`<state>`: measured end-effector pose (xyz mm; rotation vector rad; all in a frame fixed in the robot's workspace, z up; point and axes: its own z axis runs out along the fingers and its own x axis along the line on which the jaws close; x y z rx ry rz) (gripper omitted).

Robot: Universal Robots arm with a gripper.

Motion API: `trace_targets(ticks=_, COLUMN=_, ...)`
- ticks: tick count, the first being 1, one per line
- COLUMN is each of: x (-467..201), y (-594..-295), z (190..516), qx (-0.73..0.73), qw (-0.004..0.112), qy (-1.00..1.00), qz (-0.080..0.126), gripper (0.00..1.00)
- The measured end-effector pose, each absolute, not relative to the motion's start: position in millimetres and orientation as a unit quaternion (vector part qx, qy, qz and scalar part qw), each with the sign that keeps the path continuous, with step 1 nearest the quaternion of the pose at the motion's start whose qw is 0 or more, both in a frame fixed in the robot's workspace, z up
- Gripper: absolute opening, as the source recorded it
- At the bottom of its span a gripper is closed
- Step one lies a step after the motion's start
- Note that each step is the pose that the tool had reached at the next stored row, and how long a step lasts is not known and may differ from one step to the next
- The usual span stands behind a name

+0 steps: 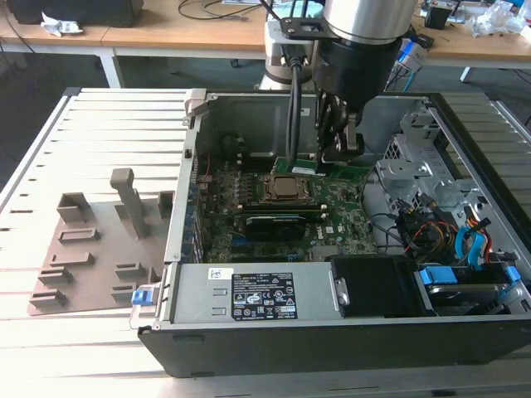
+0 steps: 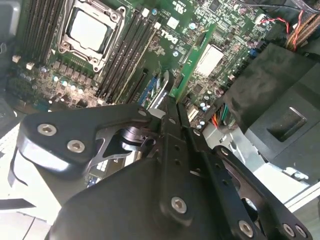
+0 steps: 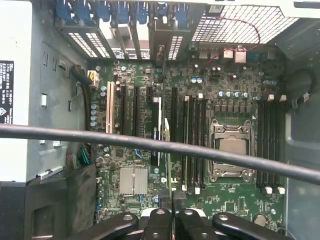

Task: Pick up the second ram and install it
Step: 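Insert the second ram into the second slot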

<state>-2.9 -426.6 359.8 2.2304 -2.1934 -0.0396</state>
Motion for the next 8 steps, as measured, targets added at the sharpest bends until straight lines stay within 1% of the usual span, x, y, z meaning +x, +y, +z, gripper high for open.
trace_targets(ticks=4, x=3, y=-424, z=346, qx=0.713, qw=0.007, qy=-0.701, qz=-0.014, gripper=0.13)
trace_targets(ticks=8, x=9, y=-413, z=332, qx=0.713, qw=0.007, qy=-0.701, qz=-0.015, gripper=0.13)
